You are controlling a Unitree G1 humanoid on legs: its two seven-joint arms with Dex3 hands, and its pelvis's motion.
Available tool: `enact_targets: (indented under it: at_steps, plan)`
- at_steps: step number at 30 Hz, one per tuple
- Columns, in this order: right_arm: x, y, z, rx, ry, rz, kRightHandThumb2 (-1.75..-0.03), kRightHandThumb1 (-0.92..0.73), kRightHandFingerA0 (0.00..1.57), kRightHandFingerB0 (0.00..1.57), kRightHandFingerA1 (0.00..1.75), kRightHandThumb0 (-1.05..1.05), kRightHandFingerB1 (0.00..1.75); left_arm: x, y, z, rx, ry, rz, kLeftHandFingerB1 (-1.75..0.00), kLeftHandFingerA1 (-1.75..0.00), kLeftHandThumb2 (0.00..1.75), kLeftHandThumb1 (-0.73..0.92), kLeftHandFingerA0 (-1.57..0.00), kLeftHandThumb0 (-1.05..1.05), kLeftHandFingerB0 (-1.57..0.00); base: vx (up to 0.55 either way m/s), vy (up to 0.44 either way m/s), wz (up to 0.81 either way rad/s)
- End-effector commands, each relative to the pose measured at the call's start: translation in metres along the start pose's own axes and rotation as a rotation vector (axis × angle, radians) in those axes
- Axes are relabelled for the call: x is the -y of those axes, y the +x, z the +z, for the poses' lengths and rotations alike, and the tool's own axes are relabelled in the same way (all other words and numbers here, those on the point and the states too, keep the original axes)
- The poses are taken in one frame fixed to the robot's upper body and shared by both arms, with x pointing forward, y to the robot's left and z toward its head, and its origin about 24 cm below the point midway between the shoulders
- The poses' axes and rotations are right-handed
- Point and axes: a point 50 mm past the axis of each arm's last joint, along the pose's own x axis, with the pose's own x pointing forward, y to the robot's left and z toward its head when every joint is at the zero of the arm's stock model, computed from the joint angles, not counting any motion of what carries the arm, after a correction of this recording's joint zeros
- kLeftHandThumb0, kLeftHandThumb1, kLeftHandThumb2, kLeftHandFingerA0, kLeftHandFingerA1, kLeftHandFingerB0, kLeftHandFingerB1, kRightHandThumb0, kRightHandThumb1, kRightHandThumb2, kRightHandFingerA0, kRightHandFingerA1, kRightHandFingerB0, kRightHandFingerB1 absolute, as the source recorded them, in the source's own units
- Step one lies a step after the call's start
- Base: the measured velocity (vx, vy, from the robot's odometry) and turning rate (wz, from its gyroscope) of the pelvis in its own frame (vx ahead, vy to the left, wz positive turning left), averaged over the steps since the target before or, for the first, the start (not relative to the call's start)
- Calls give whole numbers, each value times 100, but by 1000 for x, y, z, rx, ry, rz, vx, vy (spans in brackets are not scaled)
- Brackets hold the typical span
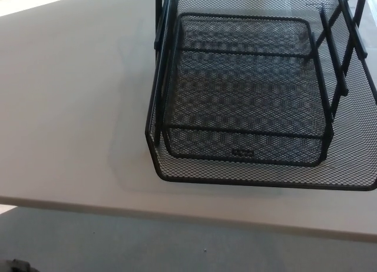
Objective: A balck drawer is kept on the middle of the table and the robot uses its right hand to push it back away from the robot
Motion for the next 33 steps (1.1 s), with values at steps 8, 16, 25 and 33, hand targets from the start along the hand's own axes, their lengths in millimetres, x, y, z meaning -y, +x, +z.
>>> enact_targets:
  at_steps: [8, 16, 25, 33]
  plan:
    - [-1, -37, 89, 423, -11, 375, -100, -66, 35, 21, 53, -60, 45, -5, -4, -3, -14, 53, -13, -33, -38, 62, 71, -47, -56, -31, 0, 0, 0]
    - [-2, -27, 106, 495, -54, 419, -101, -67, 35, 22, 54, -62, 45, -3, -3, -3, -8, 47, -15, -33, -38, 62, 74, -49, -54, -34, 0, 0, 0]
    - [-1, -19, 126, 535, -86, 467, -100, -66, 34, 21, 55, -60, 46, -4, -4, -3, -3, 44, -21, -33, -38, 62, 72, -47, -55, -33, 0, 0, 0]
    - [7, -14, 134, 519, -129, 459, -64, -84, 35, 29, 41, -54, 34, -3, -3, -2, 0, 47, -22, -33, -39, 62, 71, -49, -55, -33, 0, 0, 0]
